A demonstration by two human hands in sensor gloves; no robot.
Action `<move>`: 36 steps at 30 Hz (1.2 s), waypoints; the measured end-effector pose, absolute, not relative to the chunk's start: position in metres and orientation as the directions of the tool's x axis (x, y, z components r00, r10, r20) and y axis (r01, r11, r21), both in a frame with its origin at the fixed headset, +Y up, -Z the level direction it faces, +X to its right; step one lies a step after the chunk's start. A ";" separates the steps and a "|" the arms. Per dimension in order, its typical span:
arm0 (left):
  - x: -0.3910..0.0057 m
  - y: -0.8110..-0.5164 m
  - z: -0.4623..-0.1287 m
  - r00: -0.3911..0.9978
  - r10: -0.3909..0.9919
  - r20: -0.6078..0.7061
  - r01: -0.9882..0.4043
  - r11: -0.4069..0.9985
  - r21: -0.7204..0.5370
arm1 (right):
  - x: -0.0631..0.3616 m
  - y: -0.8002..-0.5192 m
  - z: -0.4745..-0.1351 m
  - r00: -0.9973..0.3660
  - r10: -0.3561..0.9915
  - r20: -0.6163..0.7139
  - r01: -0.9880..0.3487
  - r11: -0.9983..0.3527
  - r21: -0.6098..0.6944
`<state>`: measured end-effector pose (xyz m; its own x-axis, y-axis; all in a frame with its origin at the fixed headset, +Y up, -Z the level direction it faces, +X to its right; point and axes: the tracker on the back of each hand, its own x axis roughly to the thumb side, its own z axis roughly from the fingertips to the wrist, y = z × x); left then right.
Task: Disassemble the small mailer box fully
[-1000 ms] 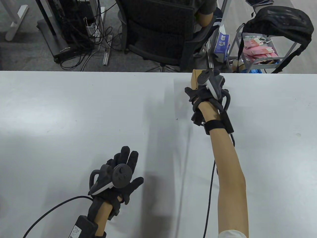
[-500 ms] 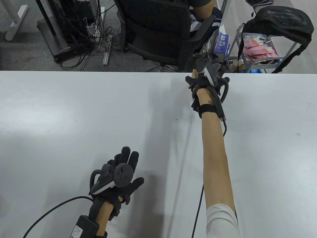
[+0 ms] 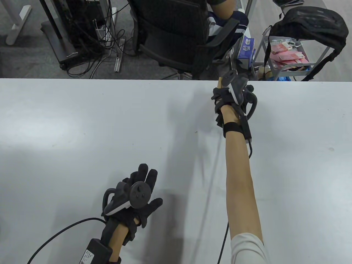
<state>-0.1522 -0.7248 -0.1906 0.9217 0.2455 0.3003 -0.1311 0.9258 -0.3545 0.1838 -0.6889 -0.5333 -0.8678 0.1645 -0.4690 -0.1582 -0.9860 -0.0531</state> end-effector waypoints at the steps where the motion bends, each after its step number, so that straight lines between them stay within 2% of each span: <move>1: -0.149 -0.725 -0.190 0.919 0.250 0.306 -0.131 0.924 -0.360 | 0.185 -0.684 -0.527 -0.870 0.158 -0.466 -0.152 -0.987 -0.049; 5: -0.140 -0.725 -0.187 0.911 0.241 0.335 -0.115 0.927 -0.356 | 0.193 -0.671 -0.498 -0.873 0.152 -0.464 -0.154 -0.988 -0.035; 13: -0.132 -0.726 -0.185 0.903 0.252 0.349 -0.116 0.923 -0.367 | 0.193 -0.670 -0.429 -0.887 0.119 -0.446 -0.145 -0.989 0.025; 23: -0.130 -0.729 -0.183 0.896 0.272 0.351 -0.122 0.910 -0.395 | 0.173 -0.673 -0.331 -0.871 0.184 -0.455 -0.230 -0.972 0.047; 28: -0.127 -0.731 -0.182 0.890 0.281 0.359 -0.120 0.904 -0.411 | 0.158 -0.670 -0.284 -0.897 0.164 -0.409 -0.196 -0.980 0.036; 36: -0.122 -0.732 -0.179 0.883 0.281 0.376 -0.108 0.900 -0.421 | 0.125 -0.674 -0.228 -0.912 0.204 -0.355 -0.231 -0.973 0.033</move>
